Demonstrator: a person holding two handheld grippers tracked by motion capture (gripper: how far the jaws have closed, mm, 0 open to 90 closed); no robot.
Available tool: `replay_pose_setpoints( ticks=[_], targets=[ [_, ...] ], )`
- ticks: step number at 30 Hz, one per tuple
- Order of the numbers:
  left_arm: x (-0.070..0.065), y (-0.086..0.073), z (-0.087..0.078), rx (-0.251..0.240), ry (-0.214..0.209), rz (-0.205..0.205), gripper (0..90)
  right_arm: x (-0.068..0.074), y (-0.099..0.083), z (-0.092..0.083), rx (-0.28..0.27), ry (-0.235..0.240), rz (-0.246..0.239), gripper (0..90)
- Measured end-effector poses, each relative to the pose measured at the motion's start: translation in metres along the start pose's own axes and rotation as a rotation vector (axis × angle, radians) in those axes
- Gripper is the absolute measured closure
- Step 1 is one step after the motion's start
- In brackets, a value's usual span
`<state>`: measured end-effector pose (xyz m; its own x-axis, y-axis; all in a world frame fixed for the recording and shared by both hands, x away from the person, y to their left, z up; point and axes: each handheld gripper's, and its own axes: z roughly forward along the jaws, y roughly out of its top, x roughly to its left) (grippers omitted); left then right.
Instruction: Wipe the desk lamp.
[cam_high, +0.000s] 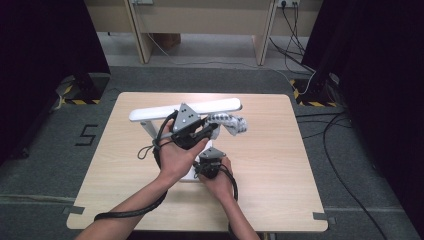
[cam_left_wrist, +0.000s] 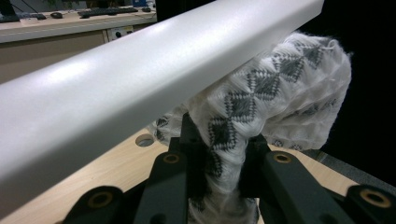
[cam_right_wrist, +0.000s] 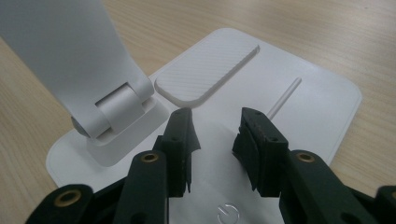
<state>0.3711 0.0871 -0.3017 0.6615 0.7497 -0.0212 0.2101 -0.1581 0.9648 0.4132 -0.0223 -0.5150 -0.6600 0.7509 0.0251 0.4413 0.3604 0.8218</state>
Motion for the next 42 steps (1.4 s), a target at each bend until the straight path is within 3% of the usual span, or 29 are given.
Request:
replay_pose_setpoints(
  ticks=[42],
  targets=[
    [0.020,-0.010,-0.016,-0.014,0.033,-0.044,76.2,0.000,0.000,0.000,-0.002,-0.001,-0.001,64.7]
  ],
)
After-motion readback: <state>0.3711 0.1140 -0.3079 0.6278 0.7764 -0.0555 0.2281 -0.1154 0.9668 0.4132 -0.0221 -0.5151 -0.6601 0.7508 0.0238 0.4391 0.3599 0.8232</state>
